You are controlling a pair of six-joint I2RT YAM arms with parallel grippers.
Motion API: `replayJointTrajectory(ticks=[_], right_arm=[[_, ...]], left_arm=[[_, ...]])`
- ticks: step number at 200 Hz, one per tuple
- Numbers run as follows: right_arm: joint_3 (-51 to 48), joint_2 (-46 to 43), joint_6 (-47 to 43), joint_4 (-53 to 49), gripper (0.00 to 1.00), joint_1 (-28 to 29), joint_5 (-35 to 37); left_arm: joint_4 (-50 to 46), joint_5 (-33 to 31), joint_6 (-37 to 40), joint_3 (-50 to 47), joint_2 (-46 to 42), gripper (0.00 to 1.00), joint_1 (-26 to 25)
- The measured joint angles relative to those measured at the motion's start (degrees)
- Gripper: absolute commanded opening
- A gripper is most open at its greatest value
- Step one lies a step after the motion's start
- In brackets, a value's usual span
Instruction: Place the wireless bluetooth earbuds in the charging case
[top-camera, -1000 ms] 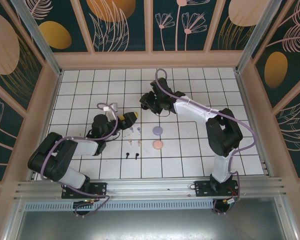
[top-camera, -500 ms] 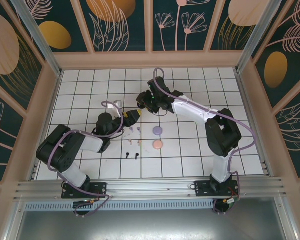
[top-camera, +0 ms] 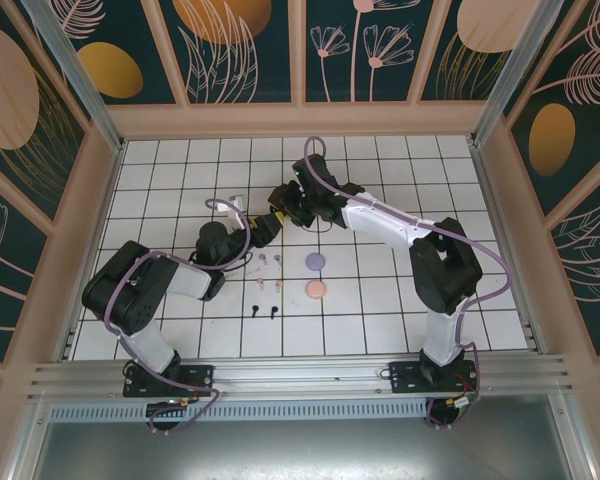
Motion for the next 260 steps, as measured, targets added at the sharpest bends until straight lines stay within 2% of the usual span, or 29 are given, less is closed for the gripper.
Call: replayJointTrajectory(ticks=[74, 177, 195, 209, 224, 235, 260], right_arm=[[0.0, 0.0, 0.1, 0.7, 0.34, 0.2, -0.2], [-0.2, 0.0, 0.5, 1.0, 0.35, 0.3, 0.3], [-0.2, 0.0, 0.7, 1.0, 0.44, 0.3, 0.4], [-0.2, 0.0, 1.2, 1.1, 0.61, 0.3, 0.5], [-0.2, 0.0, 1.2, 1.3, 0.73, 0.2, 0.2], [-0.3, -0.3, 1.8, 1.5, 0.78, -0.1, 0.1], [-0.9, -2.3, 1.7, 1.9, 0.8, -2.0, 0.3]], left_arm=[[1.0, -1.2, -0.4, 1.3, 1.1, 0.42, 0.0], [1.9, -1.5, 0.3, 1.5, 2.0, 0.09, 0.0], [1.9, -1.5, 0.2, 1.6, 2.0, 0.02, 0.0], [1.9, -1.4, 0.2, 1.7, 2.0, 0.0, 0.0], [2.1, -1.1, 0.0, 1.9, 2.0, 0.0, 0.0], [2.0, -1.0, 0.0, 2.1, 2.0, 0.0, 0.0], [1.3, -0.7, 0.0, 2.1, 1.9, 0.0, 0.0]])
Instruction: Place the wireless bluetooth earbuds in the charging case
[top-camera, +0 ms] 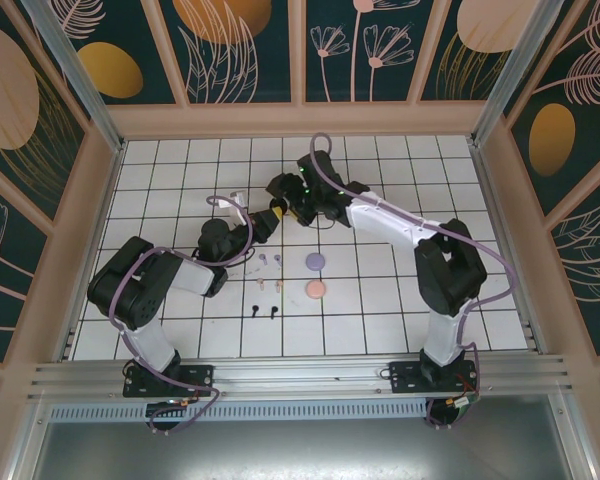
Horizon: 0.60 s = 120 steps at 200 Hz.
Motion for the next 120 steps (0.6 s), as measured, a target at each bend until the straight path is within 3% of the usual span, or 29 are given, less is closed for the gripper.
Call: replayJointTrajectory(ticks=[39, 78, 120], right_arm=[[-5.6, -7.9, -4.3, 2.3, 0.8, -5.6, 0.6], [-19.0, -17.6, -17.0, 8.2, 0.8, -10.0, -0.8], [-32.7, -28.0, -32.5, 15.3, 0.79, -14.6, -7.4]], left_arm=[[-5.4, 2.3, 1.6, 0.1, -2.6, 0.0, 0.0], [-13.6, 7.4, 6.8, 3.5, -6.0, 0.0, 0.0], [-22.7, 16.4, 11.9, 9.7, -6.0, 0.0, 0.0]])
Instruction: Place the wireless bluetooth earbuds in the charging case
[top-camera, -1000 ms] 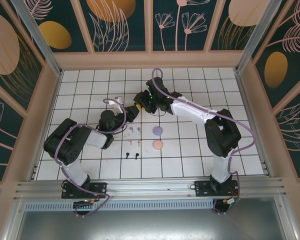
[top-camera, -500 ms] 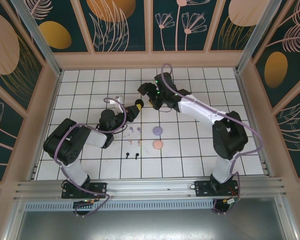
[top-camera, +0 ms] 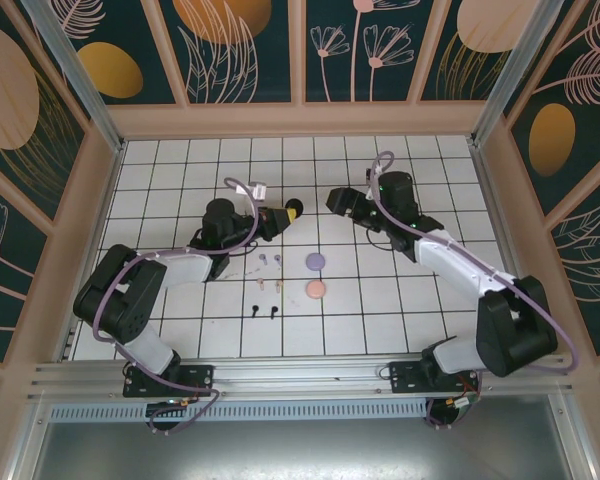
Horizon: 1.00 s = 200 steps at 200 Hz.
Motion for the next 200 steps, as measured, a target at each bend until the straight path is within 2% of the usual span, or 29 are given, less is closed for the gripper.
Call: replayJointTrajectory(ticks=[33, 72, 137, 200], right_arm=[[-2.9, -2.6, -8.0, 3.1, 0.76, -0.2, -7.3], [-3.3, -1.6, -10.8, 4.7, 0.74, 0.2, -12.5], [-1.2, 2.3, -11.7, 5.0, 0.72, 2.0, -14.0], [0.7, 5.0, -11.6, 5.4, 0.64, 2.2, -12.7]], left_arm=[[-5.2, 7.2, 1.7, 5.0, 0.0, 0.0, 0.0], [-8.9, 12.1, 2.9, 8.6, 0.1, 0.0, 0.0], [-12.4, 14.1, 4.1, 9.1, 0.1, 0.0, 0.0], [-13.2, 15.1, 4.3, 9.1, 0.1, 0.0, 0.1]])
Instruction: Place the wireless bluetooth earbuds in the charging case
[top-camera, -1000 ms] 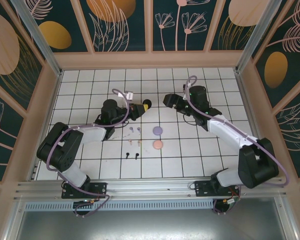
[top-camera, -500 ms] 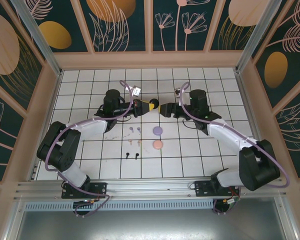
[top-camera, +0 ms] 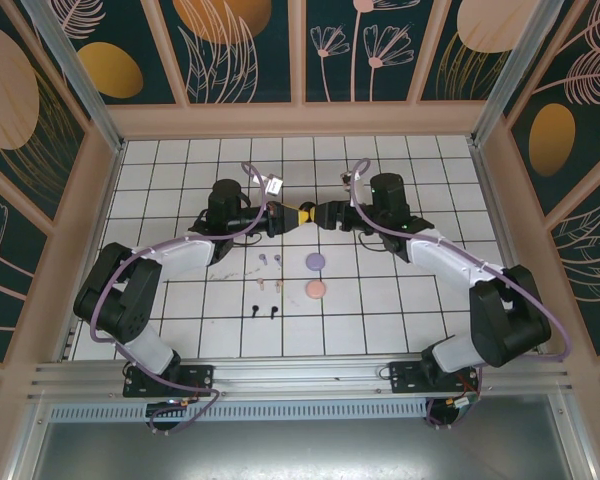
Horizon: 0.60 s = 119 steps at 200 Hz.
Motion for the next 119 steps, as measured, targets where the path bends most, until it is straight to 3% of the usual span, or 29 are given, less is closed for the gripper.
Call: replayJointTrajectory(ticks=[51, 119], right_arm=[[-0.8, 0.9, 0.9, 1.6, 0.57, -1.8, 2.6], [-3.0, 1.2, 2.1, 1.4, 0.57, -3.4, 4.9]], left_arm=[[-0.4, 0.2, 0.0, 0.0, -0.2, 0.0, 0.3], [0.2, 1.2, 0.0, -0.3, -1.8, 0.0, 0.2]])
